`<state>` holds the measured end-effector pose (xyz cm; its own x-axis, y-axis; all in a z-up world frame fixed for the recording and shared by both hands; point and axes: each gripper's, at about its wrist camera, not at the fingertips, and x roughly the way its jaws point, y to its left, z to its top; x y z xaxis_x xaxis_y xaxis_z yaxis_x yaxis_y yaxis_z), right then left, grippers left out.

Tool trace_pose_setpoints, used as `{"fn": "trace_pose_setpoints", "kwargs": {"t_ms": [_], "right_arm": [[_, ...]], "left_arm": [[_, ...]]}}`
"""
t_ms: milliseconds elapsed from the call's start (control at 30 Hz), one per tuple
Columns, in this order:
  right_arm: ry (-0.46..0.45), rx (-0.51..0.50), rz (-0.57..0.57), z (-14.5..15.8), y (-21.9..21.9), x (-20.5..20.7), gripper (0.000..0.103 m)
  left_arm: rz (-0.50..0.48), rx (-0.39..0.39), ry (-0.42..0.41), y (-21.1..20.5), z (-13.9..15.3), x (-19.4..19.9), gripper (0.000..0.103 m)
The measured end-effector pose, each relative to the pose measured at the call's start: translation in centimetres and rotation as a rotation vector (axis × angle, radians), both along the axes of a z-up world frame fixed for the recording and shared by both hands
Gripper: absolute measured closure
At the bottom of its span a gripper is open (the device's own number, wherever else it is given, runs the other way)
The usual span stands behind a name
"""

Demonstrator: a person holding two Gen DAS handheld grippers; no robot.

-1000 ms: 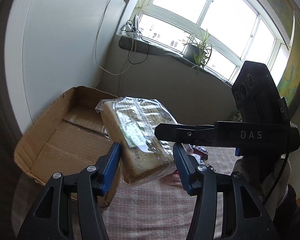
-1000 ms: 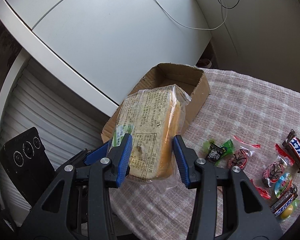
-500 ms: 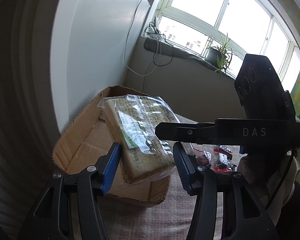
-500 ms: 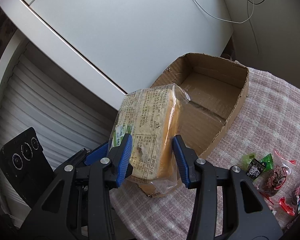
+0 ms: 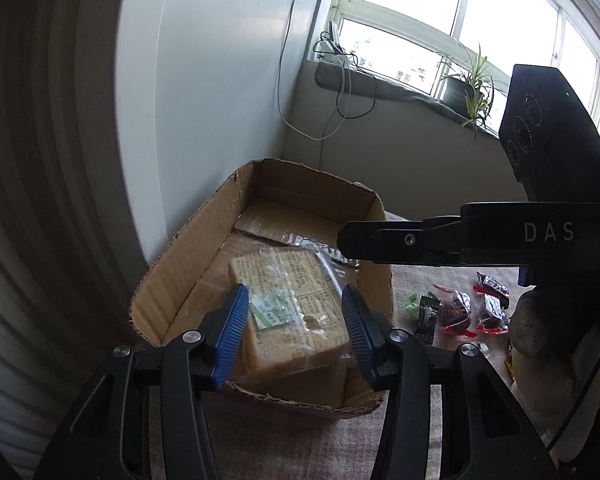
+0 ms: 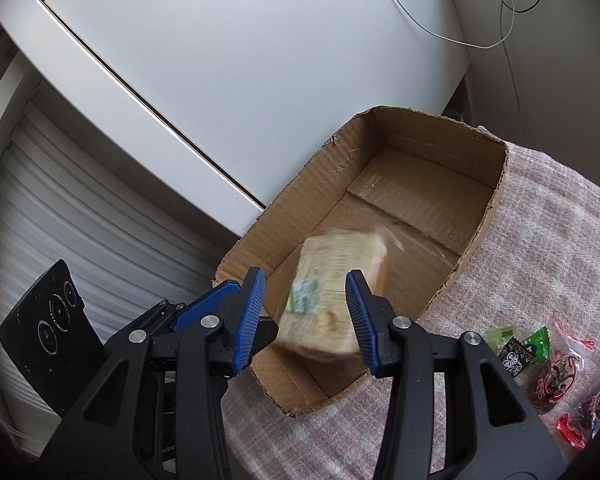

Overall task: Organize snacks
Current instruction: 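Carry the bread loaf into the cardboard box and open the right gripper, then move the left gripper to the red-wrapped candy bag and close on it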

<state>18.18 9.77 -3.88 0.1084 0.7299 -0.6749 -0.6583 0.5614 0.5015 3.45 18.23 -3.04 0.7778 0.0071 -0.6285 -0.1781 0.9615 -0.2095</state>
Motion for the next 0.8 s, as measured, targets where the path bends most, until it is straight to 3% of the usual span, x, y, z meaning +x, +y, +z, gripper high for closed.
{"fn": "trace_pose_setpoints", "kwargs": {"t_ms": [333,433,633,800], "right_arm": [[-0.027,-0.017,-0.039,0.3,-2.3,-0.1,0.056],[-0.052,-0.017,-0.063,0.5,-3.7,-0.3,0.043],[-0.105,-0.033,-0.114,1.1,-7.0,-0.7,0.039],[-0.167,-0.064,-0.164,1.7,-10.8,-1.0,0.028]], "left_arm": [[0.001,-0.007,-0.024,-0.5,0.9,-0.3,0.055],[-0.005,-0.006,-0.028,-1.1,1.1,-0.4,0.048],[-0.036,-0.009,-0.037,-2.7,1.4,-0.5,0.047],[-0.076,-0.015,-0.040,-4.4,1.6,-0.4,0.044]]}}
